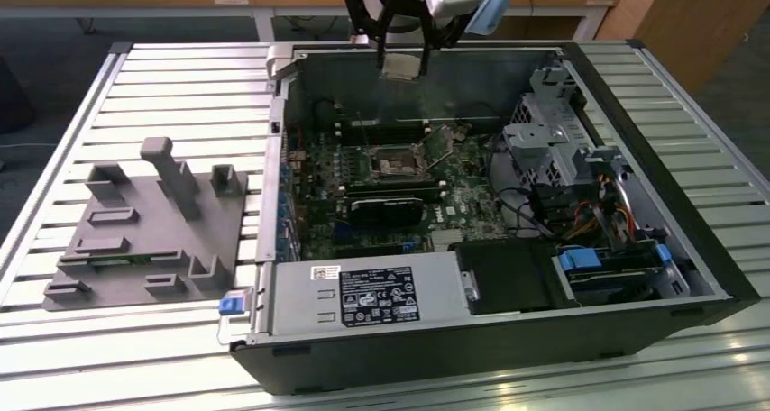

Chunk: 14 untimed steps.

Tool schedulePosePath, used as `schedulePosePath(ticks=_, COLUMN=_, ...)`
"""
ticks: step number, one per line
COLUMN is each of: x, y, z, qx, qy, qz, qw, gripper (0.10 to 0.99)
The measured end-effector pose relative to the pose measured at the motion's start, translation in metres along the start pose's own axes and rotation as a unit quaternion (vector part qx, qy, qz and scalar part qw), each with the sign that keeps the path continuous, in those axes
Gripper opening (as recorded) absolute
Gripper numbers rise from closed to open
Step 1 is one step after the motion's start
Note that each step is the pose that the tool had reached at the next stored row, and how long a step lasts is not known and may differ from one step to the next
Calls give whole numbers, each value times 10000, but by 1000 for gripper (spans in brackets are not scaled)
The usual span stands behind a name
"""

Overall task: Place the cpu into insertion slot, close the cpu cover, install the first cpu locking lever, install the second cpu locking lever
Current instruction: 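Place the cpu into insertion slot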

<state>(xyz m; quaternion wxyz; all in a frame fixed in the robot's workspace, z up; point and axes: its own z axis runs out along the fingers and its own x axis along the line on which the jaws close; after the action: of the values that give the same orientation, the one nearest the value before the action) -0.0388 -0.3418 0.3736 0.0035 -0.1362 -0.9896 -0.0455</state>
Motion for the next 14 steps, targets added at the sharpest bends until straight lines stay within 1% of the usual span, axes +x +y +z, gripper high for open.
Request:
schedulePosePath(ticks=7, x=0, y=0, z=1, qx=-4, qy=-17, qz=189, qw=9998, gripper=541)
schedulePosePath(ticks=14, x=0, y=0, z=3, qx=-7, qy=-34, qz=377, qw=9993, gripper=541)
